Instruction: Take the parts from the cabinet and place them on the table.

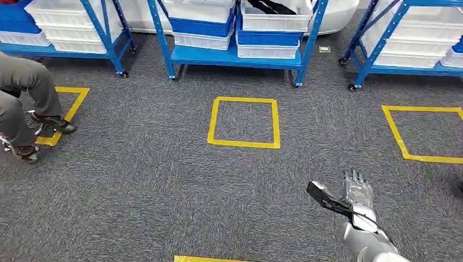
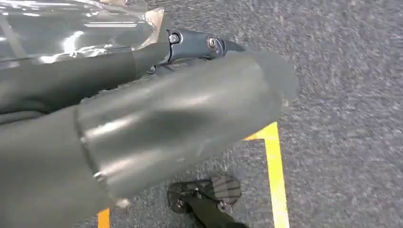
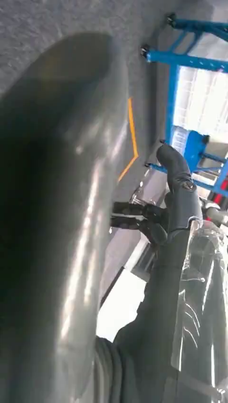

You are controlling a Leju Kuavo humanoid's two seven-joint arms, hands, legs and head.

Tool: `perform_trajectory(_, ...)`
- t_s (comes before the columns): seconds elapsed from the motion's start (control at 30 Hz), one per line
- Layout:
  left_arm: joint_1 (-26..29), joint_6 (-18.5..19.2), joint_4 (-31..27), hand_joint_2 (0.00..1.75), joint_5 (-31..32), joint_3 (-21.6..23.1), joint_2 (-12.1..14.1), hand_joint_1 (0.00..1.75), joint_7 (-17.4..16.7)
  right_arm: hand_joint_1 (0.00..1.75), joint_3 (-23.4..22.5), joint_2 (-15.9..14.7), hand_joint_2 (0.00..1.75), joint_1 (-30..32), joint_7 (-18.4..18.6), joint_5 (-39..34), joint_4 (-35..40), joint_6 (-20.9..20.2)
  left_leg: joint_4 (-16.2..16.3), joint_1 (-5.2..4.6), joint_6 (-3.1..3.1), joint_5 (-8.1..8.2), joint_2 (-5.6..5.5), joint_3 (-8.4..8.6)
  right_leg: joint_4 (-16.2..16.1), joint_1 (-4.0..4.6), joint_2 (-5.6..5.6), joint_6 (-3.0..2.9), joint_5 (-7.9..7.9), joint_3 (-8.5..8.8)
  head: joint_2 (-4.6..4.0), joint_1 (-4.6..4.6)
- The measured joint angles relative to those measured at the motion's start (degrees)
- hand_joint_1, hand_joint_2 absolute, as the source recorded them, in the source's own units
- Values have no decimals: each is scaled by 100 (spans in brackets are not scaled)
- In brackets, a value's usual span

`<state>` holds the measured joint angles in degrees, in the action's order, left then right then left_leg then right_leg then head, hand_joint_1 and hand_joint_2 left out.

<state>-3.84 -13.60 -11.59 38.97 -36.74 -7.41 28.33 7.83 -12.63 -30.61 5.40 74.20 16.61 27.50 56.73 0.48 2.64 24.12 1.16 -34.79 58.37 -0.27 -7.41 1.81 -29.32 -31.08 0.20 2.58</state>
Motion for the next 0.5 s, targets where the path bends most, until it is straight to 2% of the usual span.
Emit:
perform_trajectory(0.03,-17,7,0,0,7,0,-9,0,9,0,-35,1,0,22,2,-2,-9,-6,-73,-57,10,-10,-53,52,157,-39,282,-9,-77,-10,-2,-7)
perform_trajectory(0.07,-46,15,-2,0,13,-2,-2,0,2,0,-59,-33,0,46,13,2,-35,-20,-70,-38,54,-35,-110,66,548,-59,533,-53,-260,-191,0,-9)
perform_trajectory(0.1,-78,22,-2,0,26,0,-2,0,-2,0,-86,-53,0,111,35,-22,-50,-46,-72,-38,66,-26,-195,69,969,-77,642,-78,-421,-396,0,-29)
perform_trajectory(0.13,-102,29,-2,0,53,0,-2,0,-4,0,-136,-79,0,207,53,-35,-66,-70,-70,-38,75,-20,-305,73,1359,-89,689,-82,-564,-621,-2,-47)
perform_trajectory(0.17,-110,42,-2,0,66,5,-2,0,-4,0,-182,-88,0,306,57,-46,-74,-109,-64,-34,72,-17,-419,75,1621,-90,716,-47,-613,-787,0,-55)
perform_trajectory(0.2,-110,46,-2,0,72,7,-4,0,-7,0,-202,-88,0,377,68,-46,-77,-118,-58,-33,65,-11,-511,80,1599,-107,719,7,-553,-825,0,-62)
perform_trajectory(0.23,-110,70,0,0,74,7,-4,0,-20,0,-232,-81,0,425,66,-2,-77,-120,-50,-27,48,0,-597,87,1318,-143,720,89,-377,-739,0,-60)
perform_trajectory(0.27,-111,79,-2,0,110,7,-7,0,-24,0,-287,-77,0,452,50,13,-81,-131,-17,-8,15,22,-685,94,806,-183,741,187,-111,-535,0,-57)
perform_trajectory(0.3,-122,83,-2,0,145,5,-9,0,-24,0,-309,-73,0,476,50,0,-85,-173,39,3,-38,60,-762,85,297,-236,856,278,123,-316,0,-60)
perform_trajectory(0.33,-133,88,-2,0,175,-4,-2,0,-22,0,-313,-51,0,516,63,-41,-101,-239,110,11,-99,105,-831,51,106,-283,1103,295,156,-233,0,-75)
perform_trajectory(0.37,-151,90,-2,0,177,-11,4,0,-20,0,-320,-27,0,521,74,-52,-125,-273,162,-23,-140,136,-883,21,60,-213,1098,227,158,-224,0,-103)
perform_trajectory(0.4,-163,94,-4,0,177,-11,4,0,-17,0,-335,-23,0,579,85,-65,-131,-289,157,-26,-160,134,-923,-10,89,-213,1027,122,160,-198,0,-84)
perform_trajectory(0.47,-141,94,-2,0,179,-15,7,0,-17,0,-335,35,0,606,96,-65,-131,-289,136,-3,-180,111,-989,-32,112,-198,950,73,159,-206,0,-83)
perform_trajectory(0.5,-139,94,-4,0,186,-17,6,0,-11,0,-341,83,0,606,118,-65,-131,-288,155,23,-204,134,-1027,-32,89,-242,908,8,170,-184,0,-77)
